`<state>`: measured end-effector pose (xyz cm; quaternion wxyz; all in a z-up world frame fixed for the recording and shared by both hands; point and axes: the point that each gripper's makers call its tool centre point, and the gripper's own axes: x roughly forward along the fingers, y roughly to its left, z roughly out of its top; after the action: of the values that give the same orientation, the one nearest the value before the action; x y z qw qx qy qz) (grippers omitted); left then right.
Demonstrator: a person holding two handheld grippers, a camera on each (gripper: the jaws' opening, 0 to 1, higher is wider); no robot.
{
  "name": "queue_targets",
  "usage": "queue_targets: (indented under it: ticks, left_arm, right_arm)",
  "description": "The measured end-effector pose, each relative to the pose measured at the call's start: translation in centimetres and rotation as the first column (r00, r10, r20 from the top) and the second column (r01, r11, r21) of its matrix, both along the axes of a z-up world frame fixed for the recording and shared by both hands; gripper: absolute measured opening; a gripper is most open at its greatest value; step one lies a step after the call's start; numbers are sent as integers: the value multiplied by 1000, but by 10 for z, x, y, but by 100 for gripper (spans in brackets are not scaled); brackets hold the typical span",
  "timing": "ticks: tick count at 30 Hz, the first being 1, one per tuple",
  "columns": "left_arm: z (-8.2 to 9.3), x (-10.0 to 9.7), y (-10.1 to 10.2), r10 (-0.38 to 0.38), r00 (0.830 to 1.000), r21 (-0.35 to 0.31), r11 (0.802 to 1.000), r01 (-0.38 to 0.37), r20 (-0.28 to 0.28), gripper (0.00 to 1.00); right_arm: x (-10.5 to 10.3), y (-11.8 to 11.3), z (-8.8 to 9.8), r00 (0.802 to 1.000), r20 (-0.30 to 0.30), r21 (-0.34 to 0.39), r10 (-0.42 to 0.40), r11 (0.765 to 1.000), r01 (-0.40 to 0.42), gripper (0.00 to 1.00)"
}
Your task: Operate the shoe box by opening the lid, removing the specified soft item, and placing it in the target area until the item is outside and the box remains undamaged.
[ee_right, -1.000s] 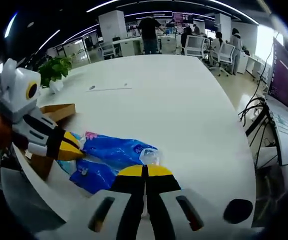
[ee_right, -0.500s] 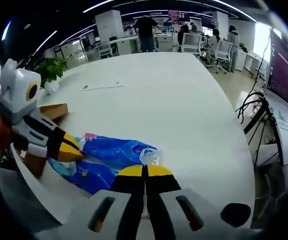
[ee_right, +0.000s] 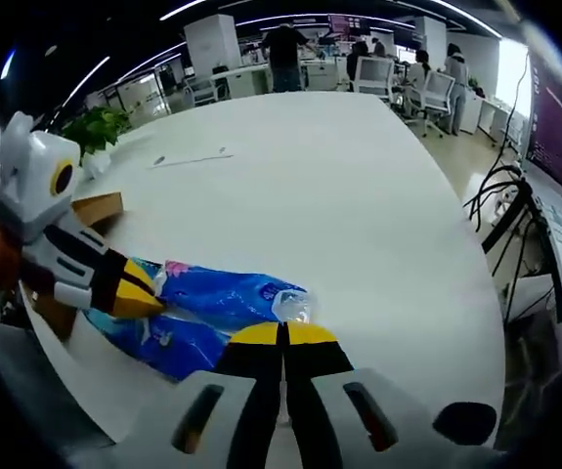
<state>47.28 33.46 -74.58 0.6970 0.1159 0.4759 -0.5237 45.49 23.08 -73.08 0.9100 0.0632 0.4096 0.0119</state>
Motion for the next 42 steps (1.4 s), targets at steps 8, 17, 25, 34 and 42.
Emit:
queue_targets:
  ticks: [8, 17, 25, 34, 42]
  left_arm:
    - [-12, -1, 0, 1, 1000, 14, 1000, -1, -1, 2]
    - [-21, -1, 0, -1, 1000, 23, 1000, 1, -7, 3]
    - [-26, 1, -2, -4, 1000, 27, 1000, 3, 13, 5]
    - [-25, 1, -1, -7, 1000, 27, 1000, 7, 20, 9]
    - [-22, 1, 1, -19, 999, 25, 1000, 18, 36, 13]
  right_arm:
    - [1, 0, -14, 1000, -13, 4, 4, 1000, -4, 0]
    - [0, -1, -25, 1000, -23, 9, 6, 1000, -6, 0]
    - [-1, -2, -32, 1000, -23, 11, 2, 1000, -2, 0]
    - [0, -4, -35, 1000, -13, 13, -1, 1000, 1, 0]
    - [0, -3, -33, 1000, -4, 17, -1, 1000, 1, 6]
